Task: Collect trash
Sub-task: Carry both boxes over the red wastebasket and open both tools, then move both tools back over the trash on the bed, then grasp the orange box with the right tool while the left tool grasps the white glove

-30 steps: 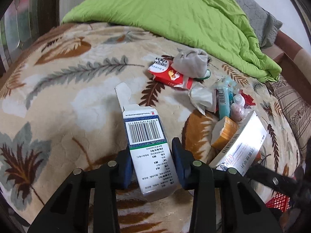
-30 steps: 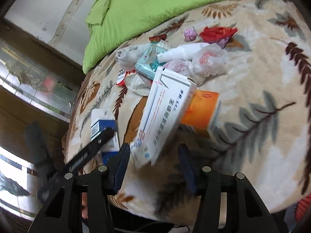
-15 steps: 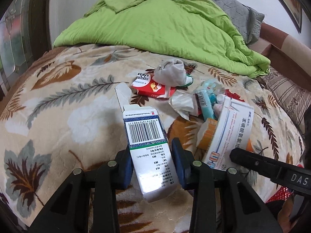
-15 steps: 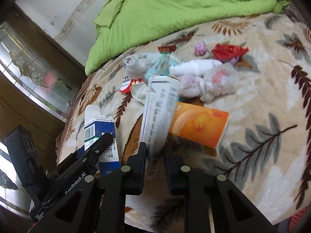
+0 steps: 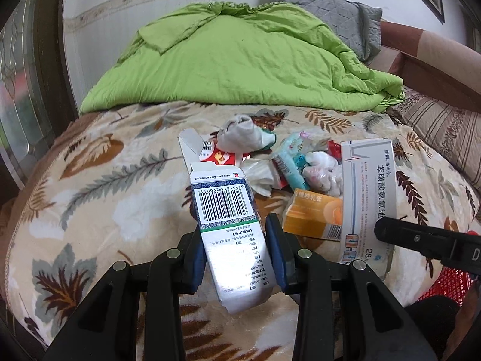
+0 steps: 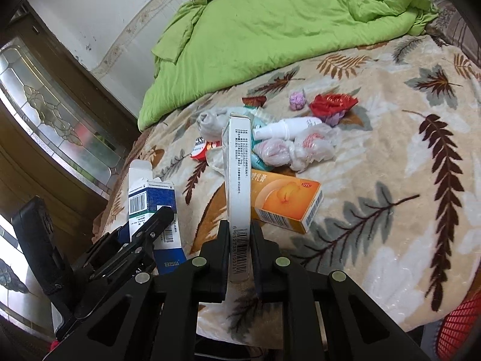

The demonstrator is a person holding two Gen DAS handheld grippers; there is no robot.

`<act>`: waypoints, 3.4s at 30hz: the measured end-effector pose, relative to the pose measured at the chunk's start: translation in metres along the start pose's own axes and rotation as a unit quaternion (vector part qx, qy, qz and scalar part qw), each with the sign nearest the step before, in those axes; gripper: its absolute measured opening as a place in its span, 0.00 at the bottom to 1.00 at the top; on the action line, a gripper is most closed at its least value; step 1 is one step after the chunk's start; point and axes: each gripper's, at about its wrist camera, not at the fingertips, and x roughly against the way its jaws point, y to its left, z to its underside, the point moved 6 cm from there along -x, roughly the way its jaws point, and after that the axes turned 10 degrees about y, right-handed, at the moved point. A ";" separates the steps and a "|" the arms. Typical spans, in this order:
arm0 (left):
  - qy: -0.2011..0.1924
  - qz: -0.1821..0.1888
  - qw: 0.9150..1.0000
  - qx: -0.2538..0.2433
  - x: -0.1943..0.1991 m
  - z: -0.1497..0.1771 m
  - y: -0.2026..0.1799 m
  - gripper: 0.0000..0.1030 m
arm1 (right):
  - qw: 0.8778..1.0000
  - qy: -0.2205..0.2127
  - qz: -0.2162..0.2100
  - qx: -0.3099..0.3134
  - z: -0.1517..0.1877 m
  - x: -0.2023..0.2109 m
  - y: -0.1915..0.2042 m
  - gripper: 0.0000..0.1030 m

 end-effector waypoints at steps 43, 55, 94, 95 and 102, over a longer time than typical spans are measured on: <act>0.084 0.312 0.914 -0.246 0.079 0.041 -0.322 0.34 | 0.947 -0.157 0.149 -0.237 0.145 0.268 -0.221 0.13; 0.104 0.332 0.897 -0.273 0.083 0.057 -0.365 0.55 | 0.935 -0.133 0.187 -0.271 0.167 0.278 -0.258 0.22; 0.060 0.104 0.989 0.084 0.013 0.000 0.041 0.61 | 0.982 0.177 -0.024 0.068 -0.055 -0.091 -0.036 0.71; 0.060 0.104 0.989 0.085 0.011 0.000 0.042 0.61 | 0.980 0.183 -0.024 0.078 -0.051 -0.090 -0.032 0.71; 0.065 0.112 0.987 0.096 0.001 -0.007 0.045 0.61 | 0.963 0.167 0.097 0.186 -0.030 -0.100 -0.003 0.71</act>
